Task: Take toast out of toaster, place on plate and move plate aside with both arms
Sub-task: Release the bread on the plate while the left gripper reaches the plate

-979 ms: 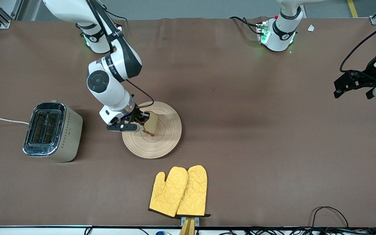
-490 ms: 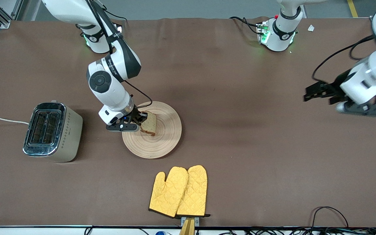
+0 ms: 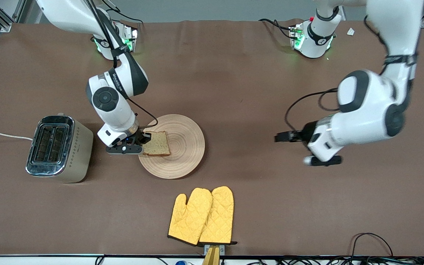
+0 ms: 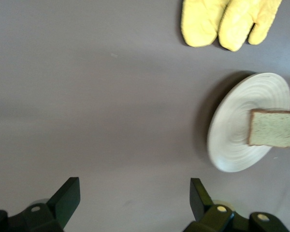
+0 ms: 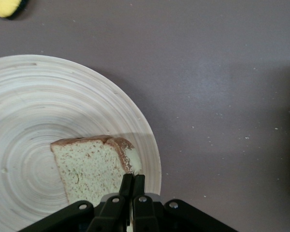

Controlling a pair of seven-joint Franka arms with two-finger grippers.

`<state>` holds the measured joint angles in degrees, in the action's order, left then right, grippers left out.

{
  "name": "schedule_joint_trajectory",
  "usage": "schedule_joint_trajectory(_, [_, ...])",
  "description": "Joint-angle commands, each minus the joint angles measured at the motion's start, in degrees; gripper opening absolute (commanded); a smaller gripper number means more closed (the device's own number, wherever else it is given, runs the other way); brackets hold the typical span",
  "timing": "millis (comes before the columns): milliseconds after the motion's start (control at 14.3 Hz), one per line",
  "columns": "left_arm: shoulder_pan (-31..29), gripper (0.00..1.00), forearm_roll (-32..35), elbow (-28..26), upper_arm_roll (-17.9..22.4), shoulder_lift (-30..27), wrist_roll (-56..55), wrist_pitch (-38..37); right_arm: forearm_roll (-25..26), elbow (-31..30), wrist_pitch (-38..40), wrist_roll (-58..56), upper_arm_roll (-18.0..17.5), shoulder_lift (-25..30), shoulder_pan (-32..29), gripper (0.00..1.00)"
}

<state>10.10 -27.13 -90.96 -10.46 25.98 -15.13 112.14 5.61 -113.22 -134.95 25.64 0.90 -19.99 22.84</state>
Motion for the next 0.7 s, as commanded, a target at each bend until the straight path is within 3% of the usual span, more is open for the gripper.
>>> schedule_joint_trajectory(0, [4.21, 1.00, -7.30, 1.48, 0.09, 6.69, 0.00, 4.73, 1.51, -2.44, 0.04, 0.90, -0.46, 0.04, -0.52, 0.00])
schedule_joint_trajectory(350, [14.14, 1.00, -18.02, 4.46, 0.09, 17.60, 8.70, 18.44, 1.42, -4.38, -2.07, 2.92, -0.55, -1.01, -0.87, 0.03])
schedule_joint_trajectory(420, [16.16, 1.00, -20.66, 5.60, 0.09, 19.70, 9.06, 21.08, 1.51, -4.12, -1.98, 2.66, -0.55, -1.02, -0.87, 0.23])
schedule_joint_trajectory(490, [18.10, 1.00, -22.51, 7.18, 0.09, 21.55, 9.15, 23.63, 1.77, -3.59, -1.90, 2.40, -0.46, -1.02, -1.22, 0.78])
schedule_joint_trajectory(559, [19.94, 1.00, -23.14, 8.85, 0.09, 23.74, 9.15, 26.26, 2.99, -2.89, -1.46, 2.31, -0.46, -1.02, -1.48, 1.00])
schedule_joint_trajectory(629, [21.36, 1.00, -23.15, 10.34, 0.09, 25.42, 9.15, 28.29, 3.61, -2.02, -0.41, 2.22, -0.46, -0.84, -2.01, 1.00])
